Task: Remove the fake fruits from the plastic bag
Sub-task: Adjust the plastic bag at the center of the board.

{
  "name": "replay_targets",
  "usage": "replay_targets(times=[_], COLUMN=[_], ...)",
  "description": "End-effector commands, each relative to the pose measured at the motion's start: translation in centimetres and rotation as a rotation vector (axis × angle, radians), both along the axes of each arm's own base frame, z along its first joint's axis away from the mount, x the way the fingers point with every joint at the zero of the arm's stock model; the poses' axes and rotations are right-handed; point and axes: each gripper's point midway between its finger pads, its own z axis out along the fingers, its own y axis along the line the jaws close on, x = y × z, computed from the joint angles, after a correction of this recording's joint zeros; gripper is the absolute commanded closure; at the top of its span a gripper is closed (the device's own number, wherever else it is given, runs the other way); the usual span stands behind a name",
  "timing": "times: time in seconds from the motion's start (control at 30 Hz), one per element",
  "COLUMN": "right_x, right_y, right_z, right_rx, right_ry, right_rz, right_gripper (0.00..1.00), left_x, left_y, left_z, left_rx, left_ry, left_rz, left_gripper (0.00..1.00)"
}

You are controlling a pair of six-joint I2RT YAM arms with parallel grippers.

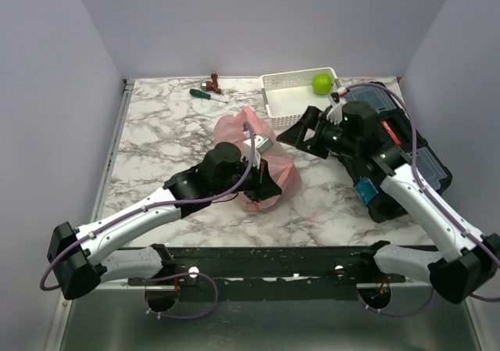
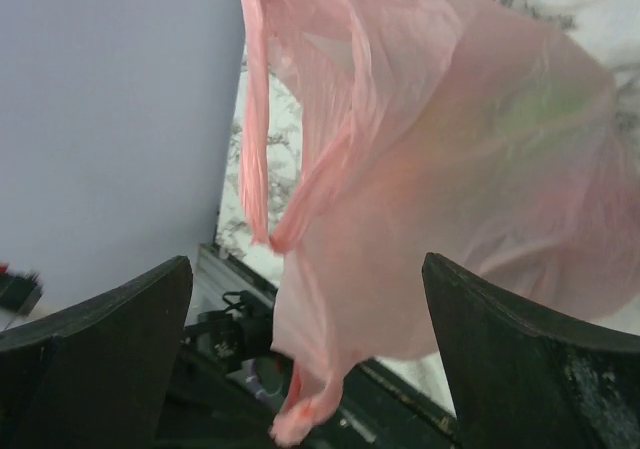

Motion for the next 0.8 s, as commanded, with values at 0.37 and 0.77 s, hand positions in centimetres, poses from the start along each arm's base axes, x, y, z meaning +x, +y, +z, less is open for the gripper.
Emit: replay_targets(times=[0.37, 0.77], right_x=[-4.9, -6.4], right_y=[-1.0, 1.7], right_z=[-4.2, -10.0], right_rx=[0.246, 0.236], right_ry=[0.353, 0.374], right_rz=[-0.173, -0.017], right_gripper=[0.1, 0.28], left_x=[-1.2, 1.1], left_y=[-0.5, -0.3], left_z=[-3.4, -2.7], left_rx=[0.185, 0.198], left_ry=[0.256, 0.082], left_rz=[-0.006, 0.033], left_gripper=[1.0, 1.0])
